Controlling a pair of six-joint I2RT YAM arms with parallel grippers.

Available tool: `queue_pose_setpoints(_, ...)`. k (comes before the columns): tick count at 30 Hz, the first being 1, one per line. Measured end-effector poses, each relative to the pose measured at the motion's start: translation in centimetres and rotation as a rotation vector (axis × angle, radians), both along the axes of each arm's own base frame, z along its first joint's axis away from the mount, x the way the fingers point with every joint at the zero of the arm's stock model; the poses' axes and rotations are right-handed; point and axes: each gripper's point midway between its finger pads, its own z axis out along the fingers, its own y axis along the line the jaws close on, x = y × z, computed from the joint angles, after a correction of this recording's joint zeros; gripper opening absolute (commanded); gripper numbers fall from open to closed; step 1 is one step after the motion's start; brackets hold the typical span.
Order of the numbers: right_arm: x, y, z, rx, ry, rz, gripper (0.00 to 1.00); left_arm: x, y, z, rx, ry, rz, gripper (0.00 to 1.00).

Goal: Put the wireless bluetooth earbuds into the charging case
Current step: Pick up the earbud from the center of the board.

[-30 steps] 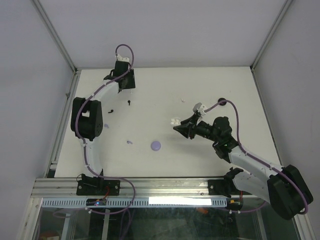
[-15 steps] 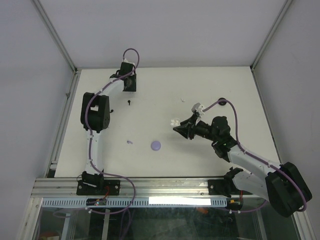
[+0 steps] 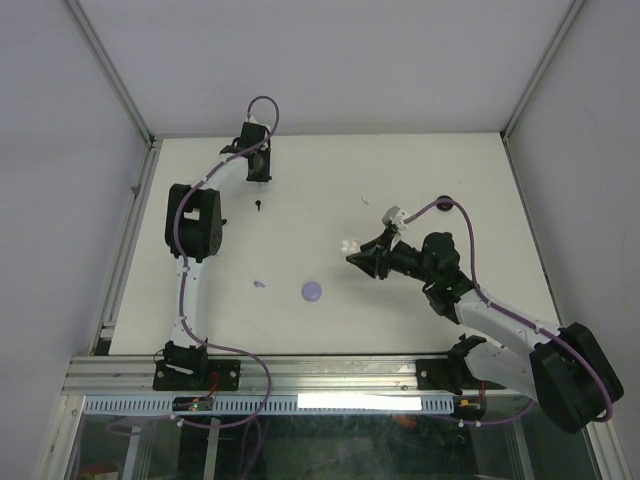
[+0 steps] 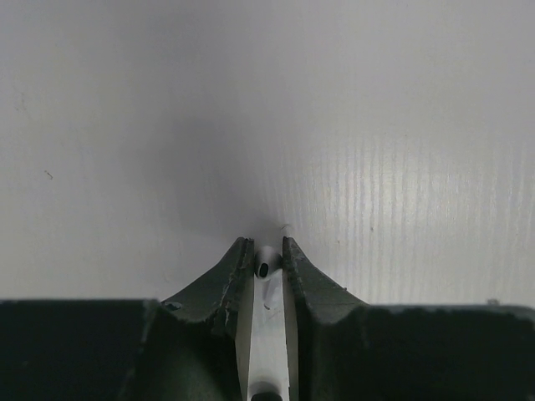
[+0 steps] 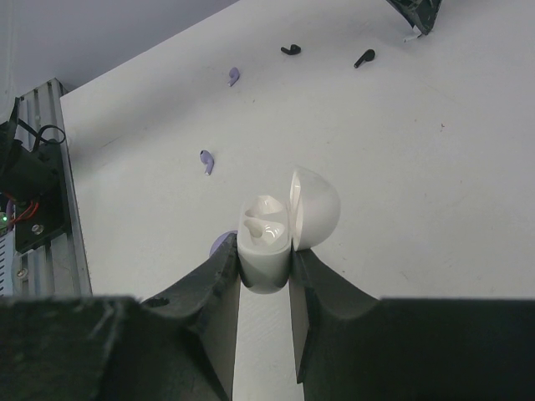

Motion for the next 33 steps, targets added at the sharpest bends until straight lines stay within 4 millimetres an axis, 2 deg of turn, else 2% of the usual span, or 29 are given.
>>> queue_pose_setpoints(10,0.0,0.0,0.0,0.0,0.001,0.002,0.0,-0.5,-0.4,0.0,-0.049,0.017,-0.025,0.07)
queue_pose_setpoints(14,-0.1,0.1,0.0,0.001,0.002,0.009,0.0,-2.3,-0.9,0.1,-0.099,0.052,-0.033,0.06)
queue_pose_setpoints(21,-0.4,0.3,0.0,0.004,0.003,0.019,0.0,-7.5,-2.1,0.8,-0.208,0.102,-0.032,0.04)
queue_pose_setpoints(25,-0.5,0.6,0.3,0.015,-0.001,0.028,0.0,-10.4,-3.0,3.4,-0.286,0.047,-0.037,0.01)
queue_pose_setpoints(33,-0.6,0.9,1.5,0.05,-0.032,0.036,0.0,-13.8,-5.7,12.0,-0.474,-0.244,-0.11,0.02)
